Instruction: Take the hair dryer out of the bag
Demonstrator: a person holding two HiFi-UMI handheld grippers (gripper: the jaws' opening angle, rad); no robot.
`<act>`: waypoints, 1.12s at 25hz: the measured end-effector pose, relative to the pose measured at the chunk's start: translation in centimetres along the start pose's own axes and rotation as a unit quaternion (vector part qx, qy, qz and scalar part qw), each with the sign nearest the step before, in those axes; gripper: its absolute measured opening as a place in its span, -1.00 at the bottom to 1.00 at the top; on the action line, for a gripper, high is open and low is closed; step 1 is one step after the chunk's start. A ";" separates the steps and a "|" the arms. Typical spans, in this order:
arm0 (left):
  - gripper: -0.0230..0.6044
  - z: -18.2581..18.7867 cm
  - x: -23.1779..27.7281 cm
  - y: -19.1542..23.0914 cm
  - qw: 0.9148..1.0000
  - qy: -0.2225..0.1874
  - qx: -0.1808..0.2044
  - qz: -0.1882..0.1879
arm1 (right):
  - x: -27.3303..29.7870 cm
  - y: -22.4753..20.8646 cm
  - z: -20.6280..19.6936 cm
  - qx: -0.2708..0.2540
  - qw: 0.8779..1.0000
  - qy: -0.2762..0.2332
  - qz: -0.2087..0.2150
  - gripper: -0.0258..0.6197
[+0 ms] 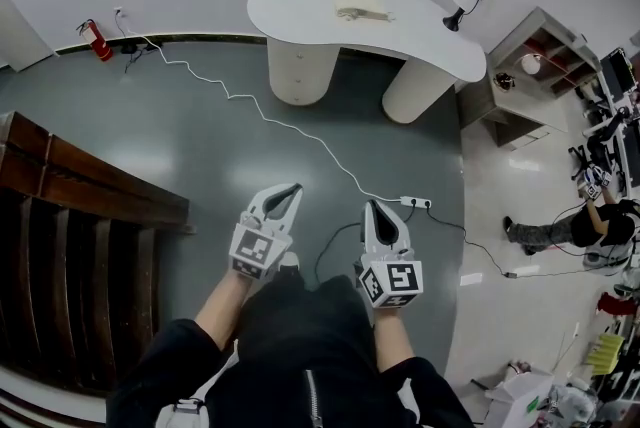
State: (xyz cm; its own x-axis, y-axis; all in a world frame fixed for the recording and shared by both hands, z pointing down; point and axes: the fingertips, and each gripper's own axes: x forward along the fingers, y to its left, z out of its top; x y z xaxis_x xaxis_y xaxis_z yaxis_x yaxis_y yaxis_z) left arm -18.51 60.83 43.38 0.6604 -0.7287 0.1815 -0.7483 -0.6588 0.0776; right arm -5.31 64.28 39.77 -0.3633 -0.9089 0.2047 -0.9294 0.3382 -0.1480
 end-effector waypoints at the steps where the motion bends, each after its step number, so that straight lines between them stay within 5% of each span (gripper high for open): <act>1: -0.89 0.1 0.3 0.5 1.000 0.001 0.003 -0.002 | 0.5 -0.1 -0.1 0.003 1.000 0.002 -0.001 -0.91; 14: -0.89 0.2 4.9 4.1 1.000 0.022 0.004 -0.006 | 6.7 -1.9 0.6 0.013 1.000 0.009 0.009 -0.91; 28: -0.89 2.7 16.0 8.6 0.999 0.038 0.015 0.029 | 17.7 -9.5 3.7 0.020 0.998 0.006 0.063 -0.91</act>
State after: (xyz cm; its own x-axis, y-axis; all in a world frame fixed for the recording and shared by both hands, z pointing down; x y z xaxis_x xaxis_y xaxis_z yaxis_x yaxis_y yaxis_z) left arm -14.17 43.01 44.31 0.6078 -0.7505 0.2594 -0.7826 -0.6214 0.0358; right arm -2.68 44.06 41.20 -0.4778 -0.8567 0.1946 -0.8732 0.4390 -0.2115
